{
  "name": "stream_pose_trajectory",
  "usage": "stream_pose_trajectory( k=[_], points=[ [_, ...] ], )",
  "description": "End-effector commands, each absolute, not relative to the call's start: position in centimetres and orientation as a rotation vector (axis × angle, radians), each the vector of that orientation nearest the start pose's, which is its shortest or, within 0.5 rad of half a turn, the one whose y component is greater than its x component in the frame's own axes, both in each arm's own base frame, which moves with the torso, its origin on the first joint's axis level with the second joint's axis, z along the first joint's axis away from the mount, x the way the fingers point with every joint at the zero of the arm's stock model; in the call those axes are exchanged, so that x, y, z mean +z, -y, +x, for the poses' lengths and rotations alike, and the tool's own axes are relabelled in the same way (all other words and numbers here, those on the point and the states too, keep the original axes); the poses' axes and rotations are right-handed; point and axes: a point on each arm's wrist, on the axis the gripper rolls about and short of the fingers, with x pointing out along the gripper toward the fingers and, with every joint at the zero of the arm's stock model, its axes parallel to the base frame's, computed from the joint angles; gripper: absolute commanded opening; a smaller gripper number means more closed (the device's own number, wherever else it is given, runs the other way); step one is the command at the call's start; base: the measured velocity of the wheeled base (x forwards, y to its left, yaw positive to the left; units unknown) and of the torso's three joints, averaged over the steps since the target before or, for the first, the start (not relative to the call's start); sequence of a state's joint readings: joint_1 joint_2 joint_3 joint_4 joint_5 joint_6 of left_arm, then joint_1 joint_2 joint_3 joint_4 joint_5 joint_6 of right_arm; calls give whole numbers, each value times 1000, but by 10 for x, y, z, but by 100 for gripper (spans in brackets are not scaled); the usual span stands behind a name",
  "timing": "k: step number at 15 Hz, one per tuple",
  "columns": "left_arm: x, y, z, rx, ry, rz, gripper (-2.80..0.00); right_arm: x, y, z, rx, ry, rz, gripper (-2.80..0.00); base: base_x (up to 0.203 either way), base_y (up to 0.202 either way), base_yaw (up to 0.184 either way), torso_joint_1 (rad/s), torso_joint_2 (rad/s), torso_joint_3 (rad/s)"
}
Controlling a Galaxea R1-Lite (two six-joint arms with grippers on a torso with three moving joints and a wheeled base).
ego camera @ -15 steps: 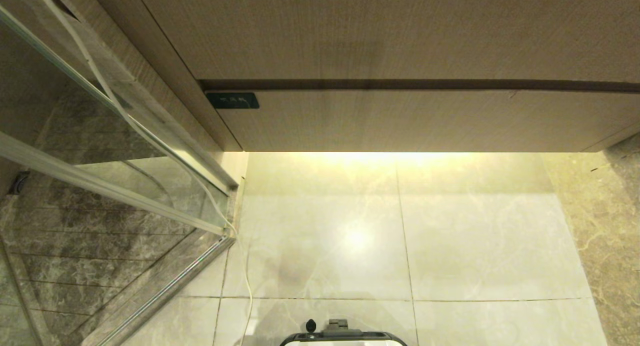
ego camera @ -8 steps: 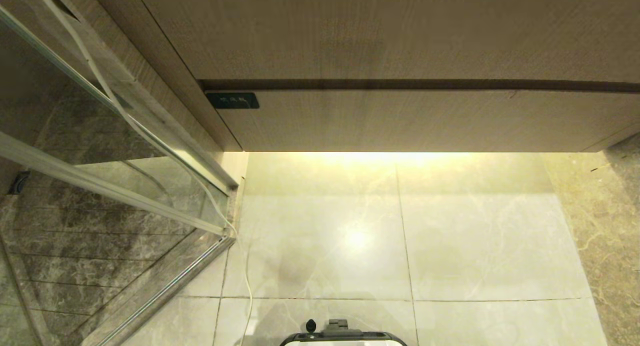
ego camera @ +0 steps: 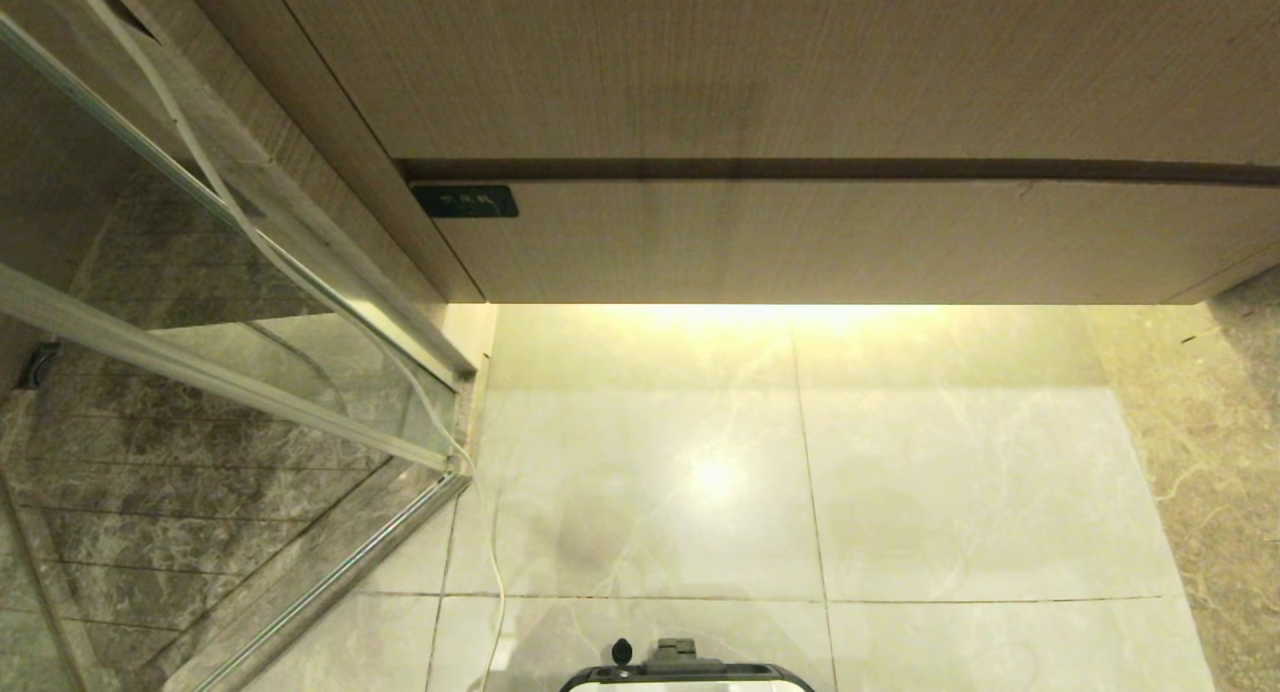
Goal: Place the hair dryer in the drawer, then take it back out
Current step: Pull open the drawer
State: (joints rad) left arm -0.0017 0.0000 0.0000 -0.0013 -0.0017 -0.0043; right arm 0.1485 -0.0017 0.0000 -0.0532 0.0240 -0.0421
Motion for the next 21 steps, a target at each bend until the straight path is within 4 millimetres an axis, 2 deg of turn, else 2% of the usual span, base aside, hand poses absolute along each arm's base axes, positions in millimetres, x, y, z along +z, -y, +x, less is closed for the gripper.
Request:
stream_pose_trajectory(
  k=[1, 21],
  points=[
    [76, 0, -23, -3, 1, -5, -280, 75, 3, -24, 172, 79, -38, -280, 0, 0, 0, 0, 0, 0],
    [76, 0, -23, -2, 1, -5, -280, 75, 3, -24, 172, 84, -76, -280, 0, 0, 0, 0, 0, 0]
  ],
)
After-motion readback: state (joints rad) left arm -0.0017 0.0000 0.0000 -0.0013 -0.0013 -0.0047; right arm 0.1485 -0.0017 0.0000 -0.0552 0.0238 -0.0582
